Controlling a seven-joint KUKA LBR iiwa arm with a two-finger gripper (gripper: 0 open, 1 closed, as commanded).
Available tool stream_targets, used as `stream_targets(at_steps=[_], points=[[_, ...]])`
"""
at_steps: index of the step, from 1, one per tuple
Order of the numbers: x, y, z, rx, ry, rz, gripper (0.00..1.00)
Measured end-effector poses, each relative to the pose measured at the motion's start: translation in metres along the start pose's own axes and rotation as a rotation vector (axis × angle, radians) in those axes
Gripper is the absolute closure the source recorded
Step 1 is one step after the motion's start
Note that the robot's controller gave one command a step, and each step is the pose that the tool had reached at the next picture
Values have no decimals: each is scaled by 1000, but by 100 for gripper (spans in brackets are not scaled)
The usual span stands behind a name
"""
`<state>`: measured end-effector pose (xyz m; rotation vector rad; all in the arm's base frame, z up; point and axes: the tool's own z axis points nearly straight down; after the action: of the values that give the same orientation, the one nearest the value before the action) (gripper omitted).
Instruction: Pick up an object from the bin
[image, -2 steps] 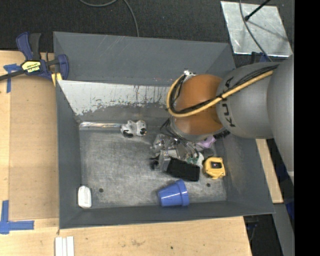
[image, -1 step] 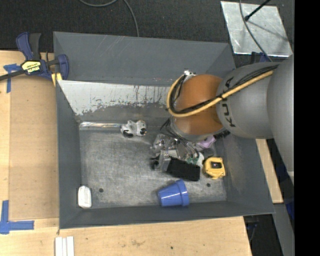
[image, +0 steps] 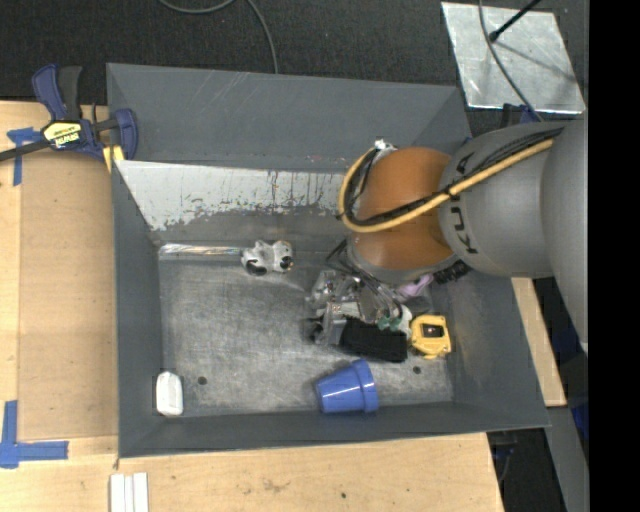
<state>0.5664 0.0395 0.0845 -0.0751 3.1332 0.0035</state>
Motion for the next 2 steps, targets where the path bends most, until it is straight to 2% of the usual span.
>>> stream_targets(at_steps=[1, 2], points=[[-7, -7, -27, 1, -1, 75, 100], [2, -17, -39, 1, 4, -25, 100]])
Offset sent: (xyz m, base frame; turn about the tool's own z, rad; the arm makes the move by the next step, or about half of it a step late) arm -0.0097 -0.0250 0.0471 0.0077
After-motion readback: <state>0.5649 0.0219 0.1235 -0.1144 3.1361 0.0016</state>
